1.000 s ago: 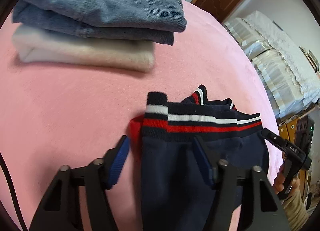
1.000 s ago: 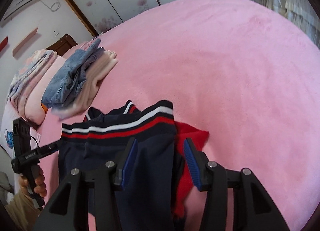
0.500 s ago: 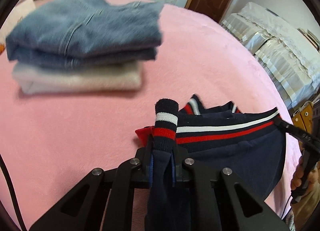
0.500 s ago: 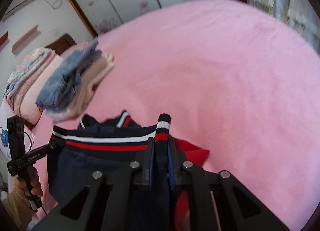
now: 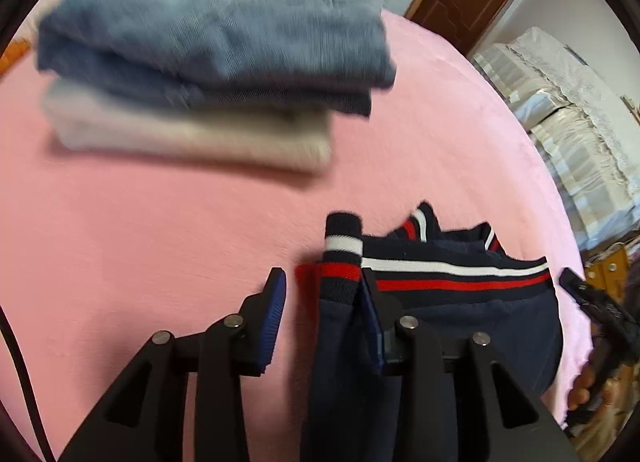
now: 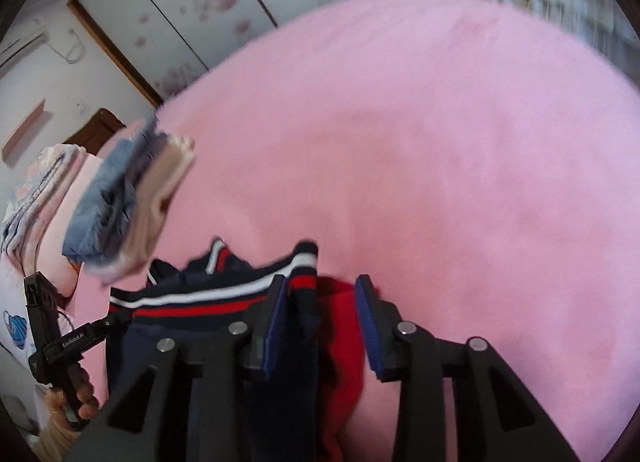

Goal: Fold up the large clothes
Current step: 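Fold the hem band up over the collar with both tools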

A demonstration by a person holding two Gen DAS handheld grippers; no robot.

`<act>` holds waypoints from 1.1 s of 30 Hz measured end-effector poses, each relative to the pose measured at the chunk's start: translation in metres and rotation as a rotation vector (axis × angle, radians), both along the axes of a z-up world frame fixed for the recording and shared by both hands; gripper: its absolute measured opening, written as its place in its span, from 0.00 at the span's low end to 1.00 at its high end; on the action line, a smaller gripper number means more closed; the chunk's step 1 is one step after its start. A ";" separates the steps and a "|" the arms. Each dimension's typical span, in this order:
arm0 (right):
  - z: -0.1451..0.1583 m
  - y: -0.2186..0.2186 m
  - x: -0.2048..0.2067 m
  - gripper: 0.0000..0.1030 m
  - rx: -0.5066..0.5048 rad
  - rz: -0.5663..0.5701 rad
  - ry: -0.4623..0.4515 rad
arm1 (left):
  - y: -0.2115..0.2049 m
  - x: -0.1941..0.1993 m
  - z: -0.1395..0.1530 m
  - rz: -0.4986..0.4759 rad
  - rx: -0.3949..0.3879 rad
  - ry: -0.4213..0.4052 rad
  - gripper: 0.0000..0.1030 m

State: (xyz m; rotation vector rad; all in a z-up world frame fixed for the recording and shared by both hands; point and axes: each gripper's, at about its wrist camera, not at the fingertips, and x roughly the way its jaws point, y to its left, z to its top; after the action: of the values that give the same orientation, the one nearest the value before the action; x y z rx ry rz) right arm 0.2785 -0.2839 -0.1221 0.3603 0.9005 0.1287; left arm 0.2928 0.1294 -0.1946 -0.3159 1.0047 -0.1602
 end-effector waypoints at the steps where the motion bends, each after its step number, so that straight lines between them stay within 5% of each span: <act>1: 0.006 0.004 -0.004 0.34 -0.020 0.011 -0.018 | -0.003 -0.006 0.009 -0.001 0.012 -0.033 0.33; 7: 0.030 0.071 -0.027 0.34 -0.050 0.210 -0.099 | -0.056 -0.027 0.033 -0.121 0.046 -0.146 0.33; 14: -0.001 0.161 -0.036 0.34 -0.164 0.440 -0.107 | -0.095 -0.006 -0.007 -0.162 0.195 -0.102 0.35; 18: -0.028 0.146 -0.021 0.23 -0.302 0.355 -0.070 | -0.077 0.007 -0.016 -0.099 0.174 -0.076 0.33; 20: -0.035 0.114 -0.014 0.02 -0.297 0.269 -0.052 | -0.067 0.013 -0.019 -0.081 0.145 -0.055 0.29; 22: -0.040 0.072 -0.009 0.00 -0.255 0.184 -0.030 | -0.062 0.015 -0.022 -0.080 0.145 -0.048 0.20; 25: -0.038 0.045 -0.007 0.00 -0.244 0.131 -0.016 | -0.063 0.014 -0.023 -0.096 0.156 -0.056 0.20; 33: -0.024 0.063 -0.005 0.00 -0.269 0.120 -0.010 | -0.071 0.011 -0.011 -0.097 0.192 -0.029 0.26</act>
State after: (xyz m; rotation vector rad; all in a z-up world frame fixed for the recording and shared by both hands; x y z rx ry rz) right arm 0.2735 -0.2207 -0.1462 0.0551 0.9163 0.1179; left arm 0.3038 0.0588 -0.2056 -0.0898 0.9988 -0.1541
